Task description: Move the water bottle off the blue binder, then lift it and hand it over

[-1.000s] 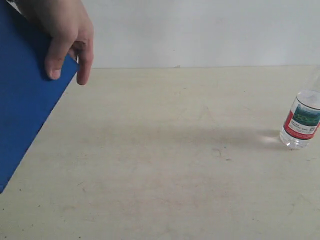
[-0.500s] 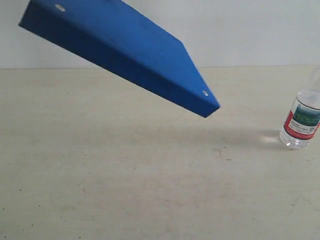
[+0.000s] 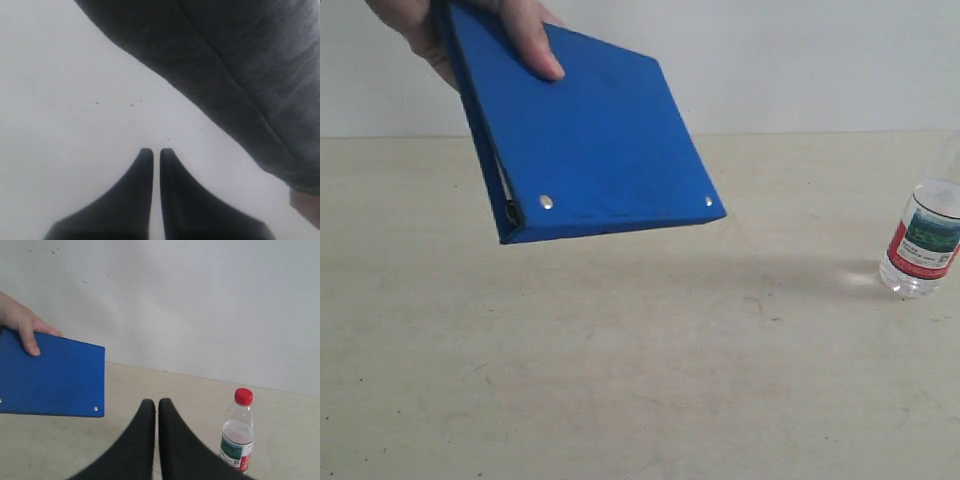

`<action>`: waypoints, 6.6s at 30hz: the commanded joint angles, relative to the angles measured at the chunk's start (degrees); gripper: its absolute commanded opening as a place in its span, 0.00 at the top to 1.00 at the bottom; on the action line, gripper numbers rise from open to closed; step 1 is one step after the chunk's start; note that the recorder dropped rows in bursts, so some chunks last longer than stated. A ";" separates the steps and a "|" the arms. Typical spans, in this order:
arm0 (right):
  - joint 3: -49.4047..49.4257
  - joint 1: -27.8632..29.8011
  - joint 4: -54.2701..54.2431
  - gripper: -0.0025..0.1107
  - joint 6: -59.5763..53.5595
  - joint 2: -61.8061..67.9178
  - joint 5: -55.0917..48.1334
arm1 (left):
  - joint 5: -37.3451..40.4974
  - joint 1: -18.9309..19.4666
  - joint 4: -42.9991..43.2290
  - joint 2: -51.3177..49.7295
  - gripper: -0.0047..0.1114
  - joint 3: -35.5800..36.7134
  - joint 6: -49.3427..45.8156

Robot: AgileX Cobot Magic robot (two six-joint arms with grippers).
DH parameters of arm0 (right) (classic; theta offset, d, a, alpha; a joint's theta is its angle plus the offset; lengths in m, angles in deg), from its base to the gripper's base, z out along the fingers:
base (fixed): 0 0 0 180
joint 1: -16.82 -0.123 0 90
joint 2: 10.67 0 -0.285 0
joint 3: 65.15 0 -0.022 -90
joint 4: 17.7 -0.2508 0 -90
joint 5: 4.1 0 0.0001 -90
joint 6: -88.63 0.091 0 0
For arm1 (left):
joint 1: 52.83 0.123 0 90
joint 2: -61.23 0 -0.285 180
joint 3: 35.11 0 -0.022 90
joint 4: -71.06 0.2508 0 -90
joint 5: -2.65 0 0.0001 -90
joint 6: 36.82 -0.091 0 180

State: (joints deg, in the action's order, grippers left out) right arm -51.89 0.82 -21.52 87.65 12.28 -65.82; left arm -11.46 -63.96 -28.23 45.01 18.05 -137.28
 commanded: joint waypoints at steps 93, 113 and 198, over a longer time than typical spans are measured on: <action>59.23 28.55 26.16 0.98 13.40 -15.16 90.81 | 7.02 -0.06 -0.66 6.00 0.92 11.45 7.94; 63.96 28.03 19.42 0.98 14.33 -15.16 42.08 | 6.67 -0.06 -0.66 6.00 0.92 11.45 7.94; 63.96 12.30 2.84 0.98 0.65 -15.16 43.26 | 21.96 13.74 21.02 7.08 0.92 -10.31 22.68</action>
State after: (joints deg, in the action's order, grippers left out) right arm 12.08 13.40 -18.64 88.63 -2.68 -23.00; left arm 10.71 -49.88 -22.23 53.01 10.23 -130.33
